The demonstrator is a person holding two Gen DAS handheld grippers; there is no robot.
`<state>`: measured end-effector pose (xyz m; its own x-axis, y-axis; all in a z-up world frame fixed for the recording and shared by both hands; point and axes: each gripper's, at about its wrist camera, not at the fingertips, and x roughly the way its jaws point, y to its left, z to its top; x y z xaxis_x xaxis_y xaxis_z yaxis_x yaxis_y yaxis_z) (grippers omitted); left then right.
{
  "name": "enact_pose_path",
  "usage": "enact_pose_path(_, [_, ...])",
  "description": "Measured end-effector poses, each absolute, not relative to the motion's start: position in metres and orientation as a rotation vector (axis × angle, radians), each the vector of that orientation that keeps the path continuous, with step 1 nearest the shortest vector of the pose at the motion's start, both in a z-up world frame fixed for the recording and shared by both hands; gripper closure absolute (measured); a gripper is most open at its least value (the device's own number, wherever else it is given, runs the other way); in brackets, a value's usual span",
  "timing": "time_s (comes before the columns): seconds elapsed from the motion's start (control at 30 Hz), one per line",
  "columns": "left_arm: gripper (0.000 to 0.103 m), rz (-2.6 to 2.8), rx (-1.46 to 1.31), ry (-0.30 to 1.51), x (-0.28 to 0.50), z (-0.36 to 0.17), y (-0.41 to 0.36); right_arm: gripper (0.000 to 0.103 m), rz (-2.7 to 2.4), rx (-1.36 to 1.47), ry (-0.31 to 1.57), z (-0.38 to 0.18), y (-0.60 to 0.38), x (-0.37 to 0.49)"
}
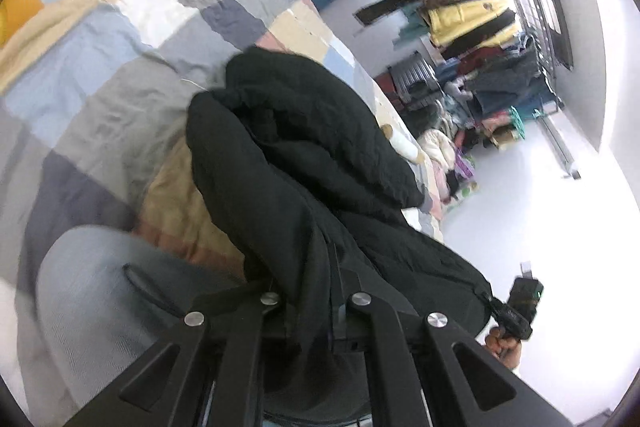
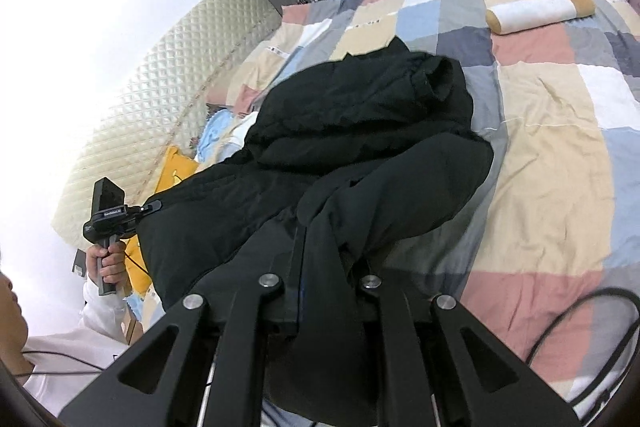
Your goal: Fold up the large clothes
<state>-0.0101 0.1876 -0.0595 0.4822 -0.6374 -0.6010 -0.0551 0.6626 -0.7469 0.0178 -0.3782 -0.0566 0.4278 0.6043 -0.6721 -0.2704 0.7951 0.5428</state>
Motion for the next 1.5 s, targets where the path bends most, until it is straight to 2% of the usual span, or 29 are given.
enact_pose_path(0.2, [0.098,-0.388,-0.759,0.943,-0.050,-0.015,0.198,0.093,0.519,0.433,0.908,-0.026,-0.397,-0.027])
enact_pose_path(0.43, [0.098,-0.396,-0.723,0.927,-0.035,0.001,0.187,0.093,0.503,0.418,0.878,-0.016,-0.397,-0.022])
enact_pose_path(0.67, [0.098,-0.379,-0.750,0.917,0.024,0.005,0.189,0.094,0.486,0.440,0.858,-0.013,-0.401,0.022])
enact_pose_path(1.03, [0.097,-0.255,-0.654,0.873,0.161,0.027,0.161,0.095,0.390,0.518,0.815,-0.001,-0.412,0.145])
enact_pose_path(1.27, [0.096,-0.101,-0.461,0.943,0.263,-0.010,0.116,0.095,0.271,0.582,0.890,-0.046,-0.425,0.223])
enact_pose_path(1.5, [0.094,-0.041,-0.416,1.046,0.322,-0.086,0.095,0.095,0.179,0.602,0.989,-0.109,-0.429,0.273])
